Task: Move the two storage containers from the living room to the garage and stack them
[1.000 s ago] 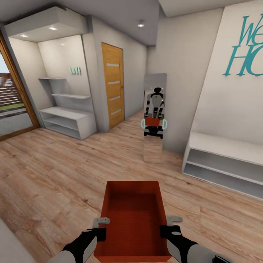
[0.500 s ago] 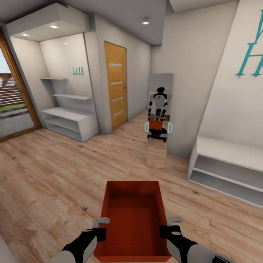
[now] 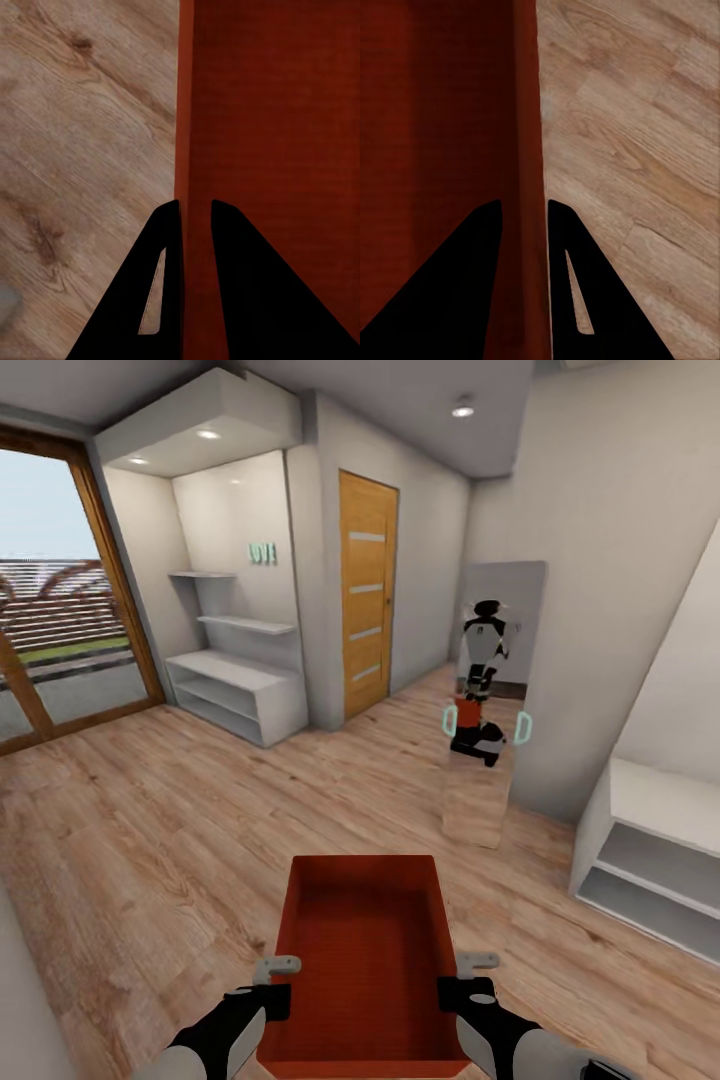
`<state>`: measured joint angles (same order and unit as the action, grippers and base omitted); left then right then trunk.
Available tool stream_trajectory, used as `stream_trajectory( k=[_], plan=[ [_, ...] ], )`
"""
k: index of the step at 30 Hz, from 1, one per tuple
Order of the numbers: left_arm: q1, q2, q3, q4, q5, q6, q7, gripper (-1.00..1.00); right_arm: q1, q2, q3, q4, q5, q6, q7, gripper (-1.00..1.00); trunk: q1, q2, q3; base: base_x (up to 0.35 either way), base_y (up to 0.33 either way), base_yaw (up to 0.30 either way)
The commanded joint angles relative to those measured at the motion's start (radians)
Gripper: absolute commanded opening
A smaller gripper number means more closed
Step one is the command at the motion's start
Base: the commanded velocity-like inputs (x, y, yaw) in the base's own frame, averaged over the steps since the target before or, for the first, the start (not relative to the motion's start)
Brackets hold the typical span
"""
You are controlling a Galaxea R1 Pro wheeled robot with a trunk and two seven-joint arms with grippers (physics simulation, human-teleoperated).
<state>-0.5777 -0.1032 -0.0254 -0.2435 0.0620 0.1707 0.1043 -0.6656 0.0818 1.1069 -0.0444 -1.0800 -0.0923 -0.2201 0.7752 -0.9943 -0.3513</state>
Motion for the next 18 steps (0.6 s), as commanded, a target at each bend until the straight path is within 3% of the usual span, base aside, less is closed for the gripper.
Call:
stream_trajectory(
  k=[1,11,18],
  plan=[
    [-0.001,0.0,-0.018,-0.002,0.022,0.006,0.009,-1.0,0.0,-0.011,0.026,0.011,-0.009,-0.003,-0.004,-1.0,0.001,-0.001,-0.001,0.323,0.0,0.267],
    [-0.001,0.0,-0.018,-0.002,0.022,0.006,0.009,-1.0,0.0,-0.011,0.025,0.011,-0.01,-0.003,-0.004,-1.0,0.001,-0.001,-0.001,0.323,0.0,0.262],
    [-0.001,0.0,-0.018,-0.002,0.022,0.006,0.009,-1.0,0.0,-0.011,0.025,0.011,-0.011,-0.003,-0.004,-1.0,0.001,-0.001,-0.001,0.323,0.0,0.053]
  ],
)
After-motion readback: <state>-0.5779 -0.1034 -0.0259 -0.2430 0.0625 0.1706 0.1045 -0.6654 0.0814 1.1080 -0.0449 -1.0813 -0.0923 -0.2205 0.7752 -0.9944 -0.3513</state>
